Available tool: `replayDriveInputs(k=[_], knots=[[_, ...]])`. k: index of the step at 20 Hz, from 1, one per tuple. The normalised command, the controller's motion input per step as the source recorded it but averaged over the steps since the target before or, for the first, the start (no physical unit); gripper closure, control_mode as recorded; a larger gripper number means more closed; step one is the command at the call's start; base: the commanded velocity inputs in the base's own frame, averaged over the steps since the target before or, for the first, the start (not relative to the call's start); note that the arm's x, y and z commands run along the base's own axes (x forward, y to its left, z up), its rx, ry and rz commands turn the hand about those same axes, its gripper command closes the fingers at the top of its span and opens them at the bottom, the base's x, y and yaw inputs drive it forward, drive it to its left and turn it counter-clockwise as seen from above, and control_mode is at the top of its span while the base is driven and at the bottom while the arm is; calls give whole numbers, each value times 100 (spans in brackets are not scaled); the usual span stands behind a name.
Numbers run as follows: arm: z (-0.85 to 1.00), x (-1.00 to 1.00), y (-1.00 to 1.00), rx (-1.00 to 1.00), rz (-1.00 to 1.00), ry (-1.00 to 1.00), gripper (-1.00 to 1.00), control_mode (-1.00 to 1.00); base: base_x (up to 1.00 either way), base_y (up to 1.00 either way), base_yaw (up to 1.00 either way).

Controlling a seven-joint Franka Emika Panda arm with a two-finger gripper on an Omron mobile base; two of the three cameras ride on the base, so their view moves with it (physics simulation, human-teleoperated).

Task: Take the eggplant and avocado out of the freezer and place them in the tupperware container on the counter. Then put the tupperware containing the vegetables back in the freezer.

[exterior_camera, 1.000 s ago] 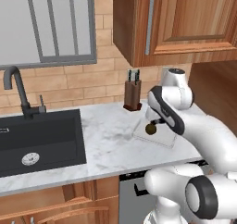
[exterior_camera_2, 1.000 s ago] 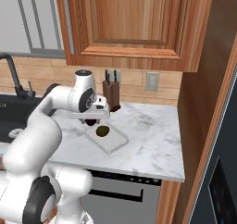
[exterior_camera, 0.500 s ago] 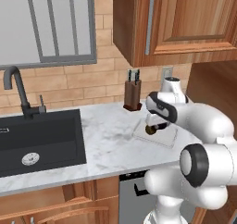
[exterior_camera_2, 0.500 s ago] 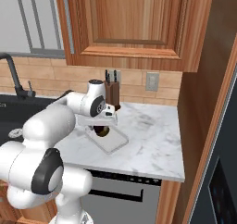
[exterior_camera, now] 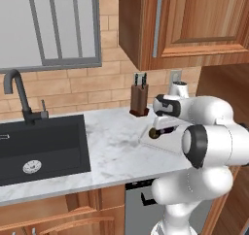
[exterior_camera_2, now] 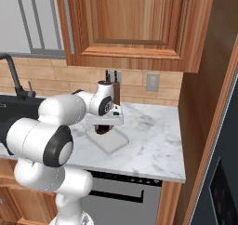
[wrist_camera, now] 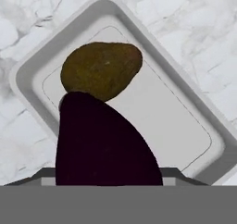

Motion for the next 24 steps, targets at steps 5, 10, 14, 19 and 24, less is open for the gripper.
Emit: replayDriveInputs(k=[5,10,14,19,24], knots=[[-27,1,0,0,0,-1,100,-100,0,0,0],[-19,-46,1,0,0,-11,-100,-100,0,0,0],[-3,-63,0,0,0,-18,-100,-100,0,0,0],[40,-15,5,0,-2,-3,-100,-100,0,0,0],[34,1,8,0,-3,0,-100,-100,0,0,0]])
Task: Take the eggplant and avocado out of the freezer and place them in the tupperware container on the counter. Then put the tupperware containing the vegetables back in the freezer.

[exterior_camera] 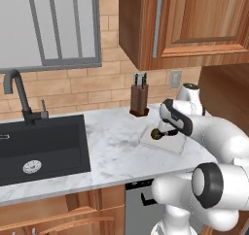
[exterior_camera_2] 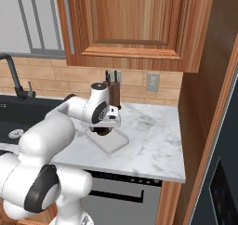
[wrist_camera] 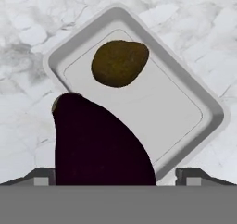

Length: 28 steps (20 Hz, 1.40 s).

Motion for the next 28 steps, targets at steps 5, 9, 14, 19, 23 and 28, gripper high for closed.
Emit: replayDriveInputs(k=[5,9,14,19,23,28], knots=[[22,1,-4,0,-9,2,-100,-100,0,0,0],[3,-5,-8,1,-41,7,-100,-100,0,0,0],[0,-5,-14,2,-42,4,-100,-100,0,0,0],[-3,-13,-13,13,-25,-13,-100,-100,0,0,0],[0,-31,-29,11,-28,-5,-100,-100,0,0,0],[-17,-7,-3,-3,-13,-5,-100,-100,0,0,0]])
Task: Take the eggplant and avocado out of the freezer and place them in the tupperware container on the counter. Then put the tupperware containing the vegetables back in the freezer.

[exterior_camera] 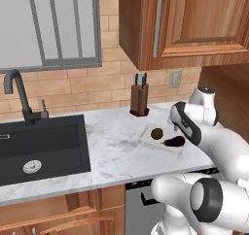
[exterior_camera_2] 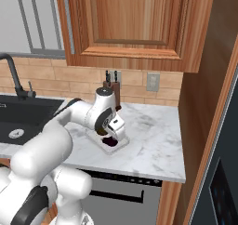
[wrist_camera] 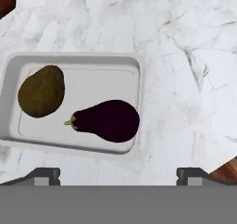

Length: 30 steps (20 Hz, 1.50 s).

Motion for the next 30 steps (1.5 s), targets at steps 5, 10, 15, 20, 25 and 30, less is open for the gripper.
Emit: replayDriveInputs(k=[5,10,15,20,25,30], knots=[[-12,3,0,-6,0,13,-100,-100,0,0,0],[-27,0,-5,-3,8,8,-100,-100,0,0,0],[-38,0,-8,0,14,3,-100,-100,0,0,0],[-35,0,-1,0,8,0,-100,-100,0,0,0],[-31,8,0,0,2,0,-100,-100,0,0,0],[-17,13,-3,0,0,-3,-100,-100,0,0,0]])
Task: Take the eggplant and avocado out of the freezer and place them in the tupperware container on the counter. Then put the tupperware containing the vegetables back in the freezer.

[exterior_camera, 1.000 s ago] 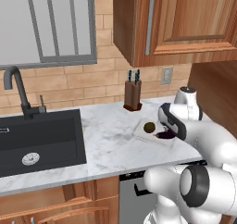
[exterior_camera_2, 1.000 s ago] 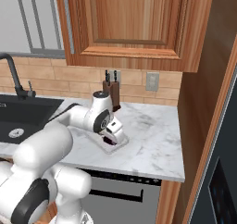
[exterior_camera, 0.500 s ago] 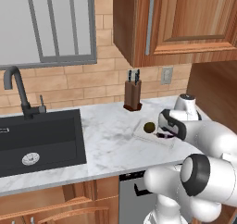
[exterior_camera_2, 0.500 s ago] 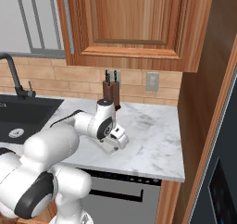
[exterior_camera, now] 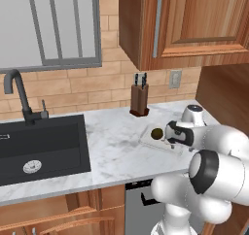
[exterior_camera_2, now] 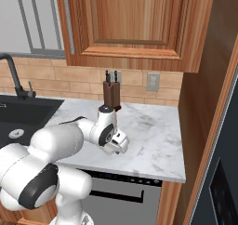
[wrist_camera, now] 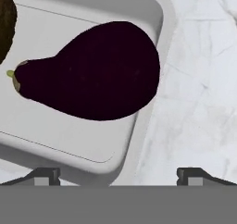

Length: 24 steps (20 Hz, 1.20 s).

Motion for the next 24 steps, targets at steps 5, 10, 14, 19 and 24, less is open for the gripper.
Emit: replayDriveInputs(k=[5,10,14,19,24], knots=[[-12,5,-12,0,0,-7,-100,-100,0,0,0],[-26,0,-8,0,0,-7,-100,-100,0,0,0],[-30,3,0,0,0,-5,-100,-100,0,0,0],[-26,2,0,0,0,-1,-100,-100,0,0,0],[-19,1,0,0,0,0,-100,-100,0,0,0]])
